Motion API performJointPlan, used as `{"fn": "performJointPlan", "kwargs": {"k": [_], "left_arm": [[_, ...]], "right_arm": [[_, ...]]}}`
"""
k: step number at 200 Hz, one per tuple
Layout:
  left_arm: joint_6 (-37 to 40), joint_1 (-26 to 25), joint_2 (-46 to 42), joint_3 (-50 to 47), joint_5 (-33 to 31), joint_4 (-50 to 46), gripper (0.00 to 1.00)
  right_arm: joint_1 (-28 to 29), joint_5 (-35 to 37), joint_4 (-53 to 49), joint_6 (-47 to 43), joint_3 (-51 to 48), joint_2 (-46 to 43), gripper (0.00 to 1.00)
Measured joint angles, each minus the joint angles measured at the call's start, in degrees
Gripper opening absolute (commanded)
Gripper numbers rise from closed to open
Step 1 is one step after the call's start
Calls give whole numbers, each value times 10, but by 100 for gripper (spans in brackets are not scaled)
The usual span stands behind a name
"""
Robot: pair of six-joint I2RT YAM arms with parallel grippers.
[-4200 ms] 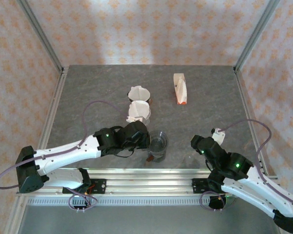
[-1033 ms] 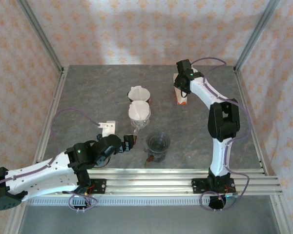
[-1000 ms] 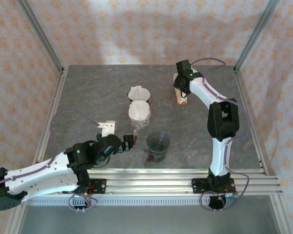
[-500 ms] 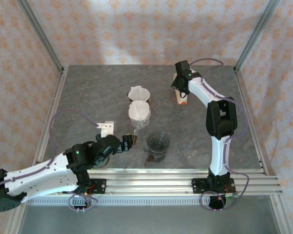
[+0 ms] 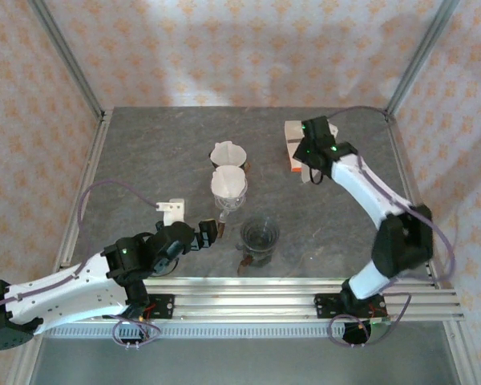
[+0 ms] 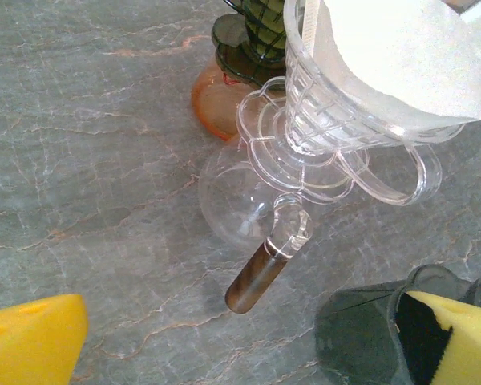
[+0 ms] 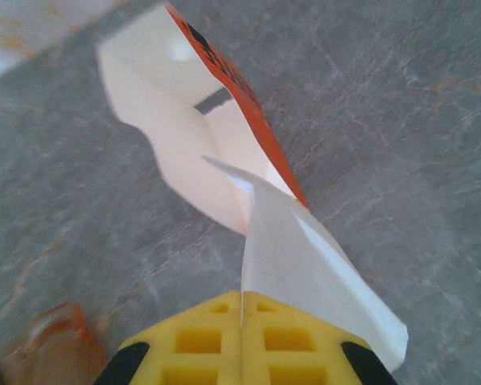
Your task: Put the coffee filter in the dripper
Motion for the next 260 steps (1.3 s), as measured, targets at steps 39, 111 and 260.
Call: {"fn": "performJointPlan", "kwargs": {"k": [39,111,260], "left_arm": [[-9,0,-7,8,2,-18,99],[-21,0,-29,25,13,-34,99],[-26,4,4,25,59,-25,99]], "right_arm": [[43,-13,-43,-5,-69,-212,0],[293,-93,-229,-13,26,-278,0],[403,-104,-508,45,217,-103,0]]}}
